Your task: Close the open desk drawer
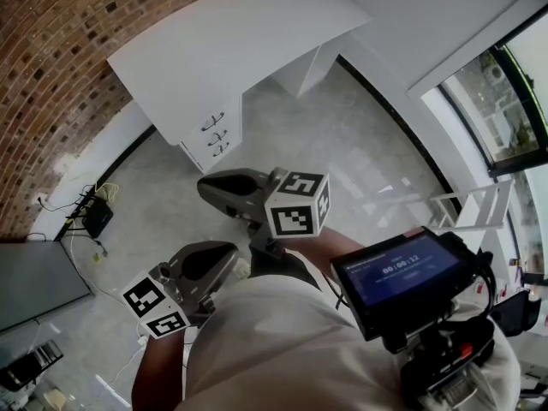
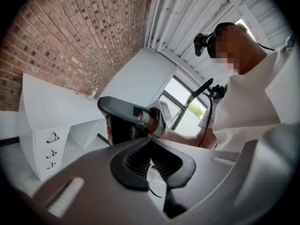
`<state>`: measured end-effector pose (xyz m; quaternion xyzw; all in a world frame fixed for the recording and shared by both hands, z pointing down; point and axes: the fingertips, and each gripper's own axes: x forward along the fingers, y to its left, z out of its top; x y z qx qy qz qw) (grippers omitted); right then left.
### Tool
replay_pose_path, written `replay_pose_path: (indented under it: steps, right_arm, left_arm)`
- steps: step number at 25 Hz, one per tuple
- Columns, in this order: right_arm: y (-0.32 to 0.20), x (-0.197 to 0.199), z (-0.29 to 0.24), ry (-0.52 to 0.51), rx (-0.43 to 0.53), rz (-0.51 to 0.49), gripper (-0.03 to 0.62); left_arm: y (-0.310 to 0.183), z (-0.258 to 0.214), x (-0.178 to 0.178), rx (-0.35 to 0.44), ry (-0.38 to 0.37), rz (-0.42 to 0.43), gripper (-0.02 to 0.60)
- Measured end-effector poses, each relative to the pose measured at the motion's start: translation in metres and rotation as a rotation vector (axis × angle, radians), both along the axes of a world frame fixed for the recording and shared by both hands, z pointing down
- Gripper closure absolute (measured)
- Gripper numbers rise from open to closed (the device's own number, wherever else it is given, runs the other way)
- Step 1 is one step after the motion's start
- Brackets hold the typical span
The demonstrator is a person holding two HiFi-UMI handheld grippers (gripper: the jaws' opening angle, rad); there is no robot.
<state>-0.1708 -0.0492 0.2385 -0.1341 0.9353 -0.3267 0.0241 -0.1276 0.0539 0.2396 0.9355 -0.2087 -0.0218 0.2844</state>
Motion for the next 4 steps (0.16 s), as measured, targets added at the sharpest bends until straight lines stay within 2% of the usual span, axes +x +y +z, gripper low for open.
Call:
replay_pose_path:
  steps: [4]
  right_arm:
    - [-0.0038,0.0011,0.0008,0.019,0.032,0.01,0.591]
  left_arm:
    - [-0.0024,0.003,-0.0001,-0.005,0.001,-0.002,0.575]
